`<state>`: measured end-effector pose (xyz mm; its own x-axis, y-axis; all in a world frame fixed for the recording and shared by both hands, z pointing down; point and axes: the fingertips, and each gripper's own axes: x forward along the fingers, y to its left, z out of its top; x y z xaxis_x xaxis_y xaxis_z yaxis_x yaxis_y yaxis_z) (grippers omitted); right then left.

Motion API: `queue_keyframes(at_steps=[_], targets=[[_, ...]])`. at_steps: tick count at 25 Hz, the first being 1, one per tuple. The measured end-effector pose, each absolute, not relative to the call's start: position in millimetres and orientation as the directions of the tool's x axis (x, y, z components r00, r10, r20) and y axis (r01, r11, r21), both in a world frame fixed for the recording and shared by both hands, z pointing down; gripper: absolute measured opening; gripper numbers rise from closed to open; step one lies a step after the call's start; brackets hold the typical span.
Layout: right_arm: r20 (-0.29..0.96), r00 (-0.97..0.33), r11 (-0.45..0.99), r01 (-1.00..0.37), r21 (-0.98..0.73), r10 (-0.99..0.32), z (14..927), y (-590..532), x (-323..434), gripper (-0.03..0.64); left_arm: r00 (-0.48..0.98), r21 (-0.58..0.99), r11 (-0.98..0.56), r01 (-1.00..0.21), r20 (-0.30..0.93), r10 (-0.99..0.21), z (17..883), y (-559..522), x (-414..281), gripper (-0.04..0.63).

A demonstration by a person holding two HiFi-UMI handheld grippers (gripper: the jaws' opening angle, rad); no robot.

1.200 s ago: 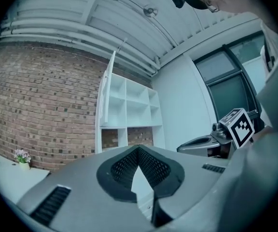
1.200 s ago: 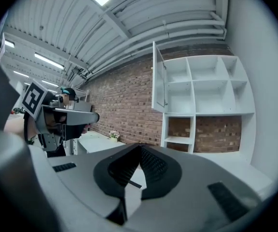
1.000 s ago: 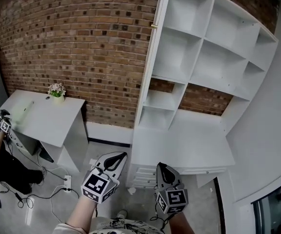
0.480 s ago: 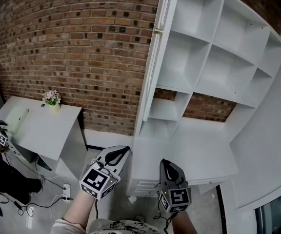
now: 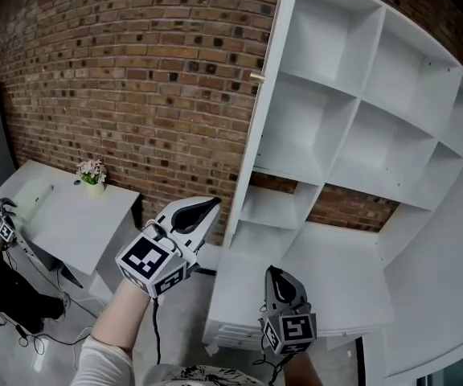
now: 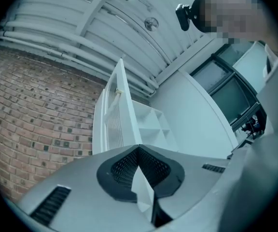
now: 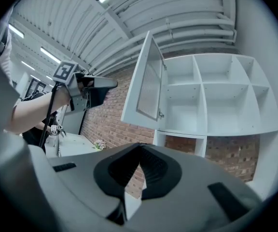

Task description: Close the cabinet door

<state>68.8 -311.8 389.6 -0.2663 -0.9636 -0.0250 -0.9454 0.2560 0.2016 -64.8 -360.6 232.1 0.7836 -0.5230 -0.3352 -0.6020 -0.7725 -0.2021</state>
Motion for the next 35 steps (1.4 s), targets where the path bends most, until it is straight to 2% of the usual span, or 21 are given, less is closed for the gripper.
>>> queue_keyframes(at_steps=[3,9,12,17,27,31,35], targets=[[-0.033,-0.29,0.276,-0.937,0.212,-0.957,387.1,-325.3,74.9,0.005,0.783,-0.209,-0.779,-0.591,-0.382,-0.492,195.8,-375.2,-58.9,0.012],[-0.034,-0.321,0.303,-0.921,0.244,-0.946,376.9,-344.8,82.7,0.005,0.799,-0.228,-0.794,-0.563,-0.397,-0.452,141.7,-405.1,-47.7,0.014],[-0.009,-0.311,0.298,-0.92,0.255,-0.95,381.6,-350.9,89.6,0.006,0.793,-0.17,-0.835,-0.524,-0.456,-0.405,110.2,-411.6,-51.8,0.063],[0.017,-0.305,0.299,-0.92,0.252,-0.952,386.1,-355.5,94.0,0.005,0.789,-0.13,-0.88,-0.456,-0.515,-0.333,57.8,-409.7,-56.3,0.101],[0.029,-0.295,0.293,-0.923,0.25,-0.955,391.1,-350.6,93.3,0.005,0.848,-0.167,-0.915,-0.367,-0.465,-0.255,20.8,-418.5,-39.0,0.132],[0.032,-0.281,0.28,-0.93,0.239,-0.959,392.5,-342.9,91.3,0.006,0.876,-0.158,-0.94,-0.301,-0.435,-0.207,20.0,-422.9,-37.1,0.172],[0.036,-0.258,0.26,-0.941,0.217,-0.965,399.0,-335.5,91.3,0.006,0.904,-0.159,-0.963,-0.217,-0.405,-0.137,20.0,-419.8,-30.8,0.148]])
